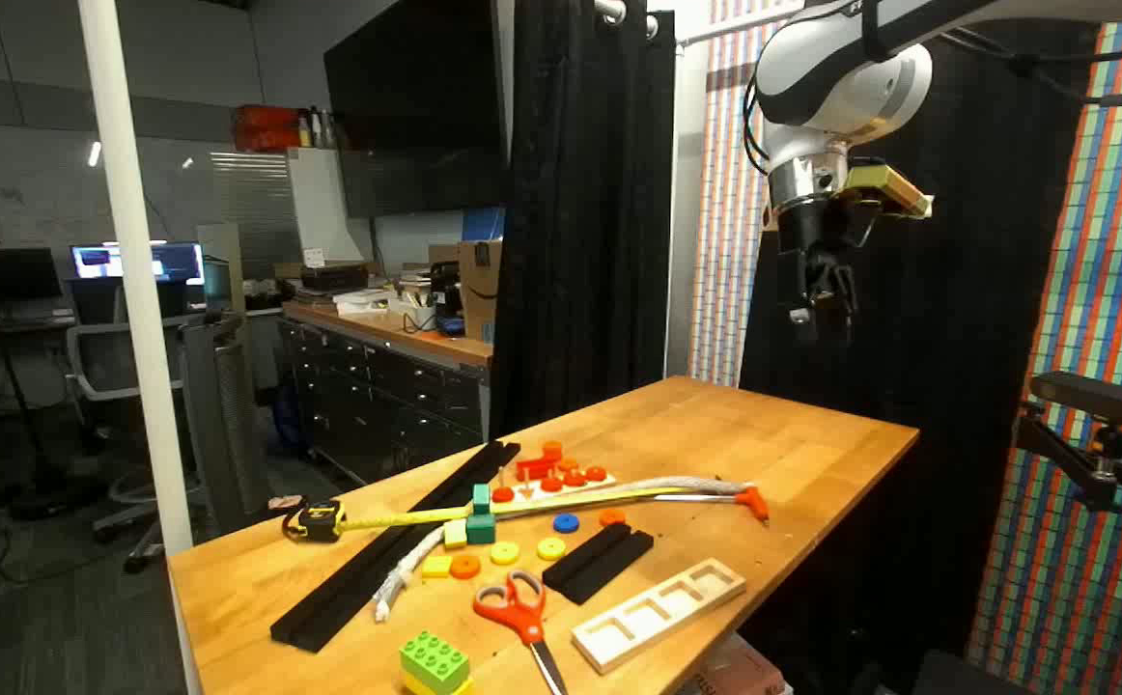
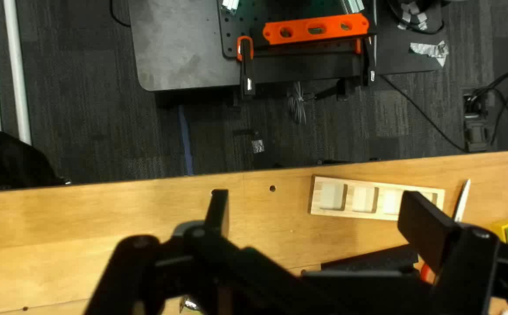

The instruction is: Pick up the green object on the table and put it on top of the other green object

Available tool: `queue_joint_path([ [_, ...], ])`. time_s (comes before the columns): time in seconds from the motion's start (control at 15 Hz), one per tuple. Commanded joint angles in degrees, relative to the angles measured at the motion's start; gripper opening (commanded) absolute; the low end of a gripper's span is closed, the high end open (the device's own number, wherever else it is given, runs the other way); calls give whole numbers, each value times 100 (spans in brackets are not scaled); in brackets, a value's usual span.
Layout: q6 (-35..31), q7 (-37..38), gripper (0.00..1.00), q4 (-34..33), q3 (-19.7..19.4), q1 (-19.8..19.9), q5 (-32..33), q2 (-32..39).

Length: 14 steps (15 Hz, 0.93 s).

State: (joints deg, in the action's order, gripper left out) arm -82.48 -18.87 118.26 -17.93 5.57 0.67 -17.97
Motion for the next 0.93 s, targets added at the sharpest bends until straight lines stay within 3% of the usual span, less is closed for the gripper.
queue_joint_path([
  [0.0, 14, -38, 100, -34, 117, 141, -30, 20],
  [0.4, -18, -35, 100, -57, 110, 139, -59, 8],
  [0.87, -837, 401, 100, 117, 345, 55, -436, 242],
])
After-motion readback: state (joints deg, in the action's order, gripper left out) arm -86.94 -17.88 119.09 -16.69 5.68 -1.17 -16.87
